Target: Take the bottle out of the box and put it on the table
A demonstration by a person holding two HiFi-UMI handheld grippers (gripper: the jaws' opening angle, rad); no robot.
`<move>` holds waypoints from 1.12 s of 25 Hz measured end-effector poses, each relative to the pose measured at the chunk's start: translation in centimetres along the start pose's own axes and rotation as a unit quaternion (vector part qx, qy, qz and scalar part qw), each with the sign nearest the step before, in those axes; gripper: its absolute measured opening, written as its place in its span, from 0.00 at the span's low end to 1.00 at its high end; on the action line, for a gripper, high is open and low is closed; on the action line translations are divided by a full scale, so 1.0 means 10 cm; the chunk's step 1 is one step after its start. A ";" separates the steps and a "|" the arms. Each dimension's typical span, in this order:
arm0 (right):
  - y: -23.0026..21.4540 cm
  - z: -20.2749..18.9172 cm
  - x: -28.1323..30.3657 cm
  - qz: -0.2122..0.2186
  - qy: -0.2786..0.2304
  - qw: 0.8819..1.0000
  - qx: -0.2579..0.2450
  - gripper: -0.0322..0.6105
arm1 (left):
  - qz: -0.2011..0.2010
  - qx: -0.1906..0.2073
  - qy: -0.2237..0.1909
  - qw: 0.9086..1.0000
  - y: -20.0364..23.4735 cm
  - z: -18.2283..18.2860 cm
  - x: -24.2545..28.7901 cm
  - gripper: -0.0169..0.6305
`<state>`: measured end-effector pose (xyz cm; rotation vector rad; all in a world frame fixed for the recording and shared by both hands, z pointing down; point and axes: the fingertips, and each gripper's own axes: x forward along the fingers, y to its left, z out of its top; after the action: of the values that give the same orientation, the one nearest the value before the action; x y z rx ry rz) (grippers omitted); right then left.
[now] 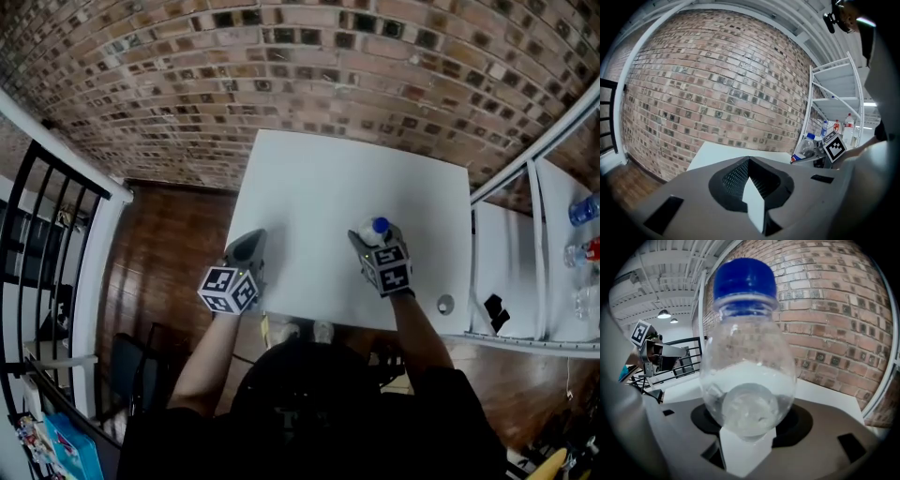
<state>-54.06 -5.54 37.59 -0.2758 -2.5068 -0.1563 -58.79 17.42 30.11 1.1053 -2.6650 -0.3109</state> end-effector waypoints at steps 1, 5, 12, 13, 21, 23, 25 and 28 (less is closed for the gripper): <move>0.02 -0.03 0.04 0.002 0.003 1.000 0.000 0.48 | 0.002 -0.002 0.005 1.000 0.02 -0.04 0.01 0.03; 0.07 -0.15 0.15 0.007 0.004 1.000 0.012 0.48 | 0.012 -0.003 0.023 1.000 0.09 -0.18 0.02 0.03; 0.08 -0.15 0.26 0.013 -0.005 1.000 0.026 0.49 | 0.018 -0.007 0.039 0.999 0.16 -0.33 0.05 0.03; 0.09 -0.16 0.25 0.010 -0.004 1.000 0.028 0.49 | 0.016 -0.007 0.041 0.999 0.16 -0.35 0.04 0.03; 0.09 -0.16 0.26 -0.001 -0.008 0.999 0.043 0.54 | 0.016 -0.019 0.030 0.999 0.28 -0.21 -0.02 0.03; 0.08 -0.15 0.24 0.003 -0.020 0.998 0.065 0.70 | 0.013 -0.024 0.018 0.999 0.29 -0.11 -0.02 0.03; 0.06 -0.14 0.21 -0.001 -0.026 0.996 0.082 0.74 | 0.009 -0.024 0.009 1.000 0.31 -0.02 -0.02 0.03; 0.06 -0.08 0.16 -0.012 -0.032 0.996 0.081 0.74 | 0.005 -0.023 -0.001 1.000 0.36 0.07 -0.06 0.03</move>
<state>-54.72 -4.87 39.24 -0.1879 -2.5682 0.0474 -61.04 20.41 30.36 1.0771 -2.6517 -0.3696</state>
